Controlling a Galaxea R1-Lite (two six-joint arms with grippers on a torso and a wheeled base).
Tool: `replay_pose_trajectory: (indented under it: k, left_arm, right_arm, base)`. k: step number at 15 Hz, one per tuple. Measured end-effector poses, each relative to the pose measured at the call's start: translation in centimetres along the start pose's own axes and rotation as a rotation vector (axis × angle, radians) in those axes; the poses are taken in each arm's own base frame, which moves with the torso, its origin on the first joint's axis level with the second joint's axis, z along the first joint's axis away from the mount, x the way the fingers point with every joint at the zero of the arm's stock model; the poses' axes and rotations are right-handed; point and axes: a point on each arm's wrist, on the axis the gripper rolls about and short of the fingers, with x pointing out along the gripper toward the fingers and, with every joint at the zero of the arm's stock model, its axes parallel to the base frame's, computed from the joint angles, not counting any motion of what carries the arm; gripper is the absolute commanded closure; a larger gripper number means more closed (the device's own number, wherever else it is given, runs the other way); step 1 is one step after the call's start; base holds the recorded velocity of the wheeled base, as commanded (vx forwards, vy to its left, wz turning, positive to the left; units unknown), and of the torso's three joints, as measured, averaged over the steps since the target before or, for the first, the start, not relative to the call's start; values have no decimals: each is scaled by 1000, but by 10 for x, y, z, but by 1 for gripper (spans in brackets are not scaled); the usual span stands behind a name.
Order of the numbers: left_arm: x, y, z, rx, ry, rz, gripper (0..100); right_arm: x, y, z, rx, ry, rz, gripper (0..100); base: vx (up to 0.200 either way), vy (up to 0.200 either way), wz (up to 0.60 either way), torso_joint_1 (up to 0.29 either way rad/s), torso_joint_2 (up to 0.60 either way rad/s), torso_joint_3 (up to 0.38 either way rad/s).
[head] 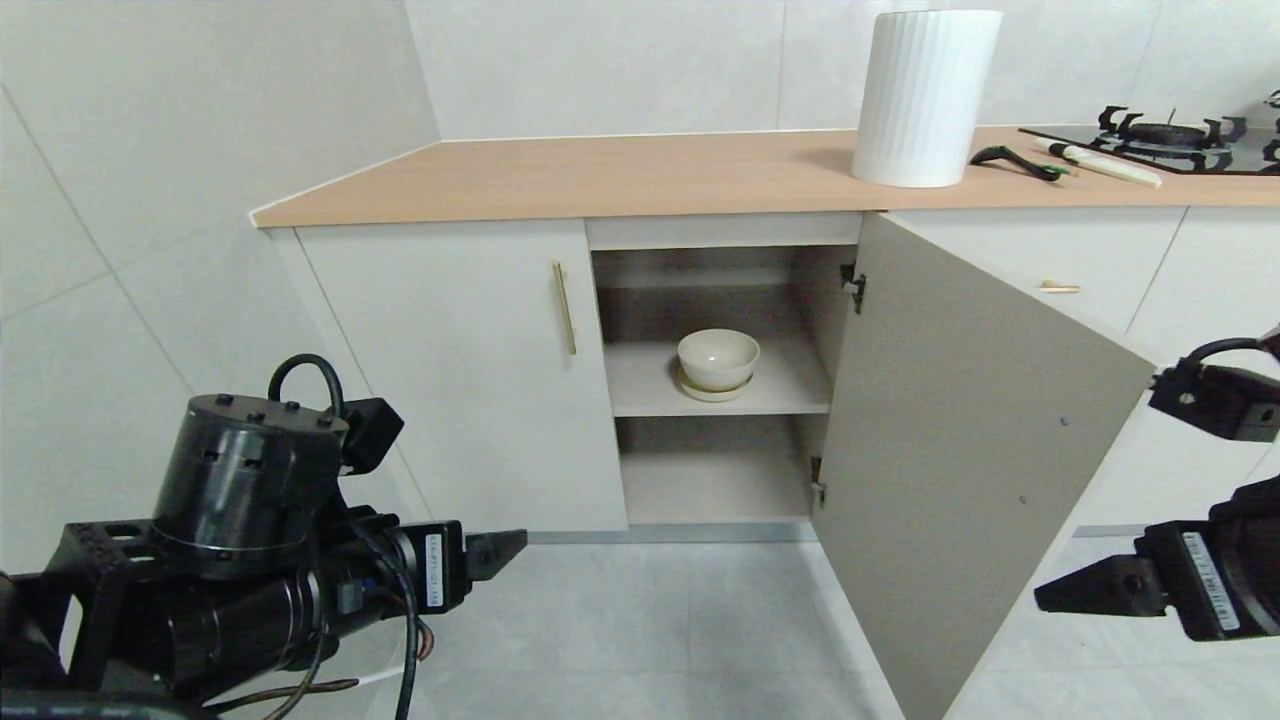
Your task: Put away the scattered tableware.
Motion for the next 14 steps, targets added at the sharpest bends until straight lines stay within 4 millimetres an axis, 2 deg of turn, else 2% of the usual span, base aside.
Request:
replay_pose_trajectory:
  k: [2, 7, 10, 14]
  left_arm:
    - [0, 0, 0, -1, -1, 1, 0]
    - [0, 1, 0, -1, -1, 2, 0]
    - [0, 0, 0, -1, 0, 1, 0]
    - [0, 0, 0, -1, 0, 1, 0]
  right_arm:
    - [-15, -12, 7, 19, -54, -34, 0]
    - [-44, -63, 26, 152, -234, -220, 0]
    - [-41, -86, 43, 237, -310, -303, 0]
    - [-18, -113, 65, 314, -337, -365, 0]
  base:
    - [0, 0, 0, 0, 0, 0]
    - [0, 0, 0, 0, 0, 0]
    - [0, 0, 0, 0, 0, 0]
    - [0, 0, 0, 0, 0, 0]
